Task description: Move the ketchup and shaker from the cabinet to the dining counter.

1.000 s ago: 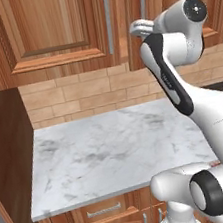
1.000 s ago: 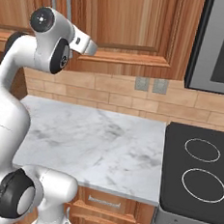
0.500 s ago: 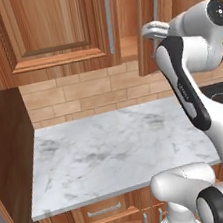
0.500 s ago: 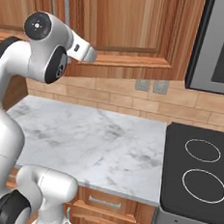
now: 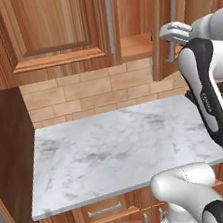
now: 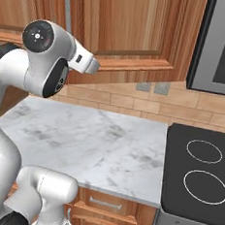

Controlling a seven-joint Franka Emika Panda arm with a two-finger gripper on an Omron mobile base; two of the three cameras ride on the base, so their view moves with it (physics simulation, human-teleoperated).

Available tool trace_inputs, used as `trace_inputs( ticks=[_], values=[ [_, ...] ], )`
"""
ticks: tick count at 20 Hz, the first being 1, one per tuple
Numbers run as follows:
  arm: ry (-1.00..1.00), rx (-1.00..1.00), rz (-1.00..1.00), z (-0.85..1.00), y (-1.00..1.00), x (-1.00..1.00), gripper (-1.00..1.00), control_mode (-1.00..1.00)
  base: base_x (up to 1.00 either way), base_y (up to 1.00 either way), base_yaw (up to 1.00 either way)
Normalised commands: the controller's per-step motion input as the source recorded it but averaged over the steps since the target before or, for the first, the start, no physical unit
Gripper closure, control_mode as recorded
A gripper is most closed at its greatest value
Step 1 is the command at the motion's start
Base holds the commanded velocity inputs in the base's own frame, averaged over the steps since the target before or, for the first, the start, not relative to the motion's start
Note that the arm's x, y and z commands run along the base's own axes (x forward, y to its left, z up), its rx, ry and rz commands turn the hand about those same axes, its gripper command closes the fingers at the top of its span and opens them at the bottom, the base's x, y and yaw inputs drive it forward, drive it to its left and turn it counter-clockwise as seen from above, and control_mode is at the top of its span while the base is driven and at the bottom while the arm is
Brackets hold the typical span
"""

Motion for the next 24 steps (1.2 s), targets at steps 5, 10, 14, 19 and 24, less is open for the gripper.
trace_inputs(
  ticks=[5,10,14,19,24],
  values=[
    [0.00,0.05,0.00,0.00,-0.70,-0.58,1.00,-1.00,0.00,0.00,0.00],
    [0.00,0.04,0.00,0.00,-0.67,-0.61,1.00,-1.00,0.00,0.00,0.00],
    [0.00,0.02,0.00,0.00,-0.60,-0.55,1.00,-1.00,0.00,0.00,0.00],
    [0.00,0.04,0.00,-0.05,-0.27,-0.47,-1.00,-1.00,0.00,0.00,0.00],
    [-0.02,0.07,0.00,-0.06,0.10,-0.49,-1.00,-1.00,0.00,0.00,0.00]
  ],
)
